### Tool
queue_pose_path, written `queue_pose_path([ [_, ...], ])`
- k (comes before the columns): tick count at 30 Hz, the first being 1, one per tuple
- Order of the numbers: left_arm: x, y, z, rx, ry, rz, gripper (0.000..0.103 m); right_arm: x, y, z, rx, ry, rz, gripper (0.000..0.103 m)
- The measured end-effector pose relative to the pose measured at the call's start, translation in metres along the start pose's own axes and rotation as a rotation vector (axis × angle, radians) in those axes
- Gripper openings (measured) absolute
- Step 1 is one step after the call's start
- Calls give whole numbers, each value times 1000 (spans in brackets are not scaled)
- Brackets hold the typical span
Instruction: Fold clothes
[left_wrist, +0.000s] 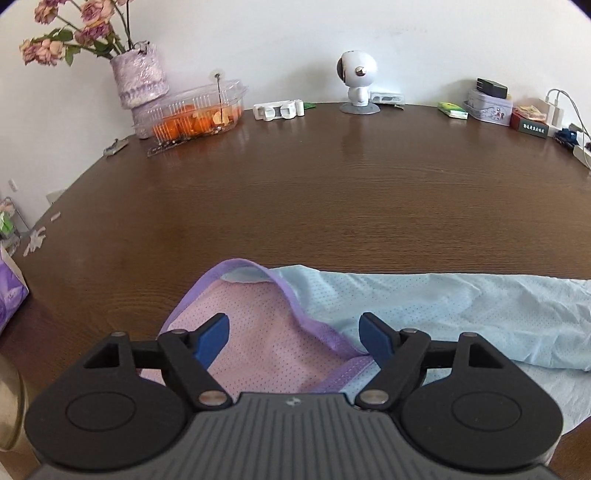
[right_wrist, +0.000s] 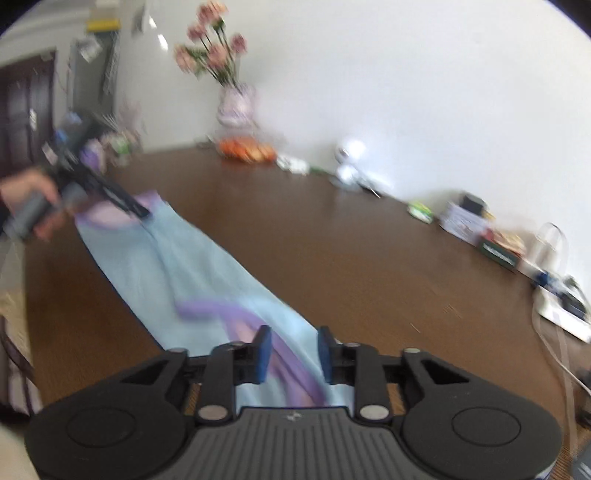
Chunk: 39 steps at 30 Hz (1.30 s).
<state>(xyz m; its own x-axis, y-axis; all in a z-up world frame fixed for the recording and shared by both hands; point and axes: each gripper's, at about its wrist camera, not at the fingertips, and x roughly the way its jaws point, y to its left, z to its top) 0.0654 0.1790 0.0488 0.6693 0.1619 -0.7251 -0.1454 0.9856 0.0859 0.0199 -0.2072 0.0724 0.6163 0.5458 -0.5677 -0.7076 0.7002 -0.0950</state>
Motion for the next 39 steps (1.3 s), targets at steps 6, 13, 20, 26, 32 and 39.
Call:
queue_pose_path([
  [6,11,9,1,-87,34,-21,62,71,60,22,-103,15,131,23],
  [13,12,25,-5,-160,14,-101,40,96,66,13,-68,81,128,14],
  [20,11,36,0,-227,-30,-140,0,94,53,14,31,68,122,2],
  [26,9,41,3,-253,-42,-156,0,82,48,24,59,29,135,2],
  [32,13,37,8,-248,-74,-100,37,85,48,23,54,45,141,2],
  [39,27,28,15,-228,-15,-123,5,90,59,15,17,60,117,2],
])
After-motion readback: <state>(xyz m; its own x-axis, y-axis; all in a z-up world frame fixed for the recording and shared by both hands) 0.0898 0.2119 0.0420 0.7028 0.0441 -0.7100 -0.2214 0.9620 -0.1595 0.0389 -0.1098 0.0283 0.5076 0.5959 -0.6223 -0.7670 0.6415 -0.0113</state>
